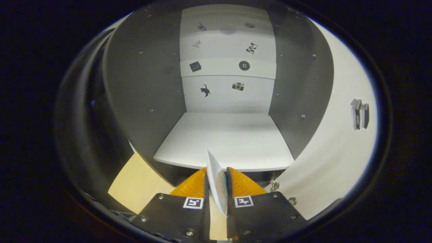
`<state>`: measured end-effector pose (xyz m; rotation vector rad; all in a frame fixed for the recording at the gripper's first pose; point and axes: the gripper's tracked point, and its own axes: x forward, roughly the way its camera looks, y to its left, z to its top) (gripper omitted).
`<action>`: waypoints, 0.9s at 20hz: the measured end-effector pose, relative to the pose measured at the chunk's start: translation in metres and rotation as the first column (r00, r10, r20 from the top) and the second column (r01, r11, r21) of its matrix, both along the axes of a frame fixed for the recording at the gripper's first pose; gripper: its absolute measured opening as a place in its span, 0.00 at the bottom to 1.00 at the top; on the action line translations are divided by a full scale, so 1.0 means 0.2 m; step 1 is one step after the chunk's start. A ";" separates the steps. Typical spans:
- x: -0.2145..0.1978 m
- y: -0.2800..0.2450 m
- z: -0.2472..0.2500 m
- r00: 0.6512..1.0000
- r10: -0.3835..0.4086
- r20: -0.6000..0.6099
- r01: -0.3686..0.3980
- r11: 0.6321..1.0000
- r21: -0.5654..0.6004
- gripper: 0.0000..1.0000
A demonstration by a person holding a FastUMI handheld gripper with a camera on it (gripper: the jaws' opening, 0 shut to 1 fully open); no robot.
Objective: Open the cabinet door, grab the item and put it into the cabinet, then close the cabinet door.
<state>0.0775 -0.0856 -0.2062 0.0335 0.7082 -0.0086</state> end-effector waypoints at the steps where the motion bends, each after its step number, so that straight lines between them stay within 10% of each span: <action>1: 0.04 -0.01 0.00 1.000 -0.005 -0.015 0.005 1.000 0.002 0.19; 18: 0.40 0.01 -0.22 0.974 0.025 -0.225 -0.024 1.000 0.005 0.19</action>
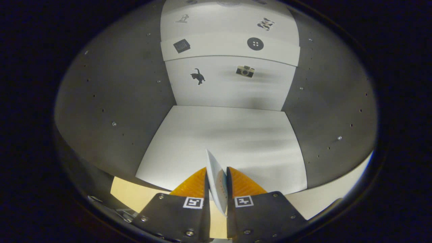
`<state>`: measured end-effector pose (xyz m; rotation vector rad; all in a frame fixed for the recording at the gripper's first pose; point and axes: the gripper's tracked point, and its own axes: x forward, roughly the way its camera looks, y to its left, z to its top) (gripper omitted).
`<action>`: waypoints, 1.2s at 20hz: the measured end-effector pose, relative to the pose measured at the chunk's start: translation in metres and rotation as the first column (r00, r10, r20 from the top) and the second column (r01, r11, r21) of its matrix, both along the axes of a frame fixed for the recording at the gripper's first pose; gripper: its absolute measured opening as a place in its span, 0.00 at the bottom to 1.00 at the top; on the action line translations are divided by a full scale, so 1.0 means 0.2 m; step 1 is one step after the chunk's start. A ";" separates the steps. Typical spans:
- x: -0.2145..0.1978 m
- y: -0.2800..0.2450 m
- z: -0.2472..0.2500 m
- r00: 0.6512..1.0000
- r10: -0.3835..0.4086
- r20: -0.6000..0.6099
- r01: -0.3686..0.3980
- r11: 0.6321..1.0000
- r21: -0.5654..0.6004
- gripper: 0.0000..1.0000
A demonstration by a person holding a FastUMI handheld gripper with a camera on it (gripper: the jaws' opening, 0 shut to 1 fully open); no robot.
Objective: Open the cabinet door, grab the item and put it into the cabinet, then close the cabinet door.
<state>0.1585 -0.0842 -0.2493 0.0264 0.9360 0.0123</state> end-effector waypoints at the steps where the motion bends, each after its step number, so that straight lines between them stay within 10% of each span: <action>1: 0.01 0.00 0.01 1.000 -0.002 -0.002 0.002 1.000 0.008 0.19; 17: 0.03 -0.04 0.04 0.999 -0.029 0.033 0.029 0.999 0.015 0.35; 24: -0.01 0.00 0.23 0.983 0.014 0.182 -0.017 1.000 0.014 0.84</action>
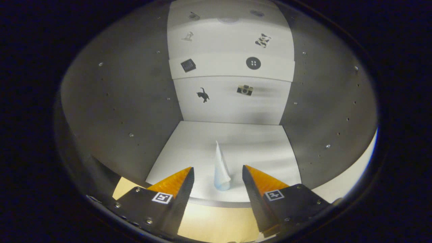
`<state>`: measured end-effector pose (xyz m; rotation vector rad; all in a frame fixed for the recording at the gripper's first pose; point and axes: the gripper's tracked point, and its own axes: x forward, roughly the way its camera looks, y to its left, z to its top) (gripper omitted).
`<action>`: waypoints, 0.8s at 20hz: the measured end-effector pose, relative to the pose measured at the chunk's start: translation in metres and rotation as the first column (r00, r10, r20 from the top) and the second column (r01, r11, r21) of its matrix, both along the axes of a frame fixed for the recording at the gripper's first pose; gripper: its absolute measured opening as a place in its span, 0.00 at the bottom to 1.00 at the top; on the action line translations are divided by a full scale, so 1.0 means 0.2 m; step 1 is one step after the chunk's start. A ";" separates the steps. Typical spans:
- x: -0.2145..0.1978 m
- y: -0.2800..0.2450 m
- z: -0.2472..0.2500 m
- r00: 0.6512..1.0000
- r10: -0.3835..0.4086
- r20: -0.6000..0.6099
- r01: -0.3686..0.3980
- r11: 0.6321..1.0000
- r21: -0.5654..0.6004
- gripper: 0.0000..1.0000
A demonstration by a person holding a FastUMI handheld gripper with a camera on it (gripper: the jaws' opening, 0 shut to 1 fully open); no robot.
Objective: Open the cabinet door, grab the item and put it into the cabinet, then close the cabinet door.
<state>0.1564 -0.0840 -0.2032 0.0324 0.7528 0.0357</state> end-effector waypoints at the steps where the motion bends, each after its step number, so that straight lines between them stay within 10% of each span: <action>1: -0.01 0.00 0.04 1.000 -0.001 0.031 0.001 1.000 -0.004 0.85; 4: -0.03 -0.03 0.17 0.992 -0.008 0.127 0.011 1.000 -0.025 1.00; 16: -0.46 0.00 0.77 0.913 -0.038 0.405 0.057 0.998 -0.036 1.00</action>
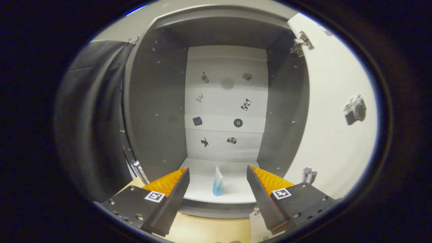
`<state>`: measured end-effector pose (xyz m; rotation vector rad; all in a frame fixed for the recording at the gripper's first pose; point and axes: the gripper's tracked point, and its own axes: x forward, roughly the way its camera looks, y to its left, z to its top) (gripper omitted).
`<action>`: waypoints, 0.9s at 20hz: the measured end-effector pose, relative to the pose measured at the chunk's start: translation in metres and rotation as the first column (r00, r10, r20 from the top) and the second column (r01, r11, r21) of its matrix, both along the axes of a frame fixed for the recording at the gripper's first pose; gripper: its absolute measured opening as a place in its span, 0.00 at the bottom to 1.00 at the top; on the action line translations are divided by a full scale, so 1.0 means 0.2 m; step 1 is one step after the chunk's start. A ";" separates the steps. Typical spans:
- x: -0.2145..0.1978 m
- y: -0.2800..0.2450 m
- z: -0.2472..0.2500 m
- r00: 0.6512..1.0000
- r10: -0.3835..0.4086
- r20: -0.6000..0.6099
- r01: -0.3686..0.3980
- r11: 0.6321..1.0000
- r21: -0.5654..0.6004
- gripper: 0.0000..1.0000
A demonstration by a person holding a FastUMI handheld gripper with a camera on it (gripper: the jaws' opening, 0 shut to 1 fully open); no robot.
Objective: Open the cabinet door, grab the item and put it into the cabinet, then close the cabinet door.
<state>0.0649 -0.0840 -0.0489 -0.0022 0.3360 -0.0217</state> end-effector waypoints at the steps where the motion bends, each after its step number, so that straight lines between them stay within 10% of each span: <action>1: -0.05 0.00 0.04 1.000 -0.001 0.012 0.001 1.000 0.004 0.99; 18: -1.04 -0.32 0.36 0.953 -0.268 0.143 0.281 0.956 -0.079 0.99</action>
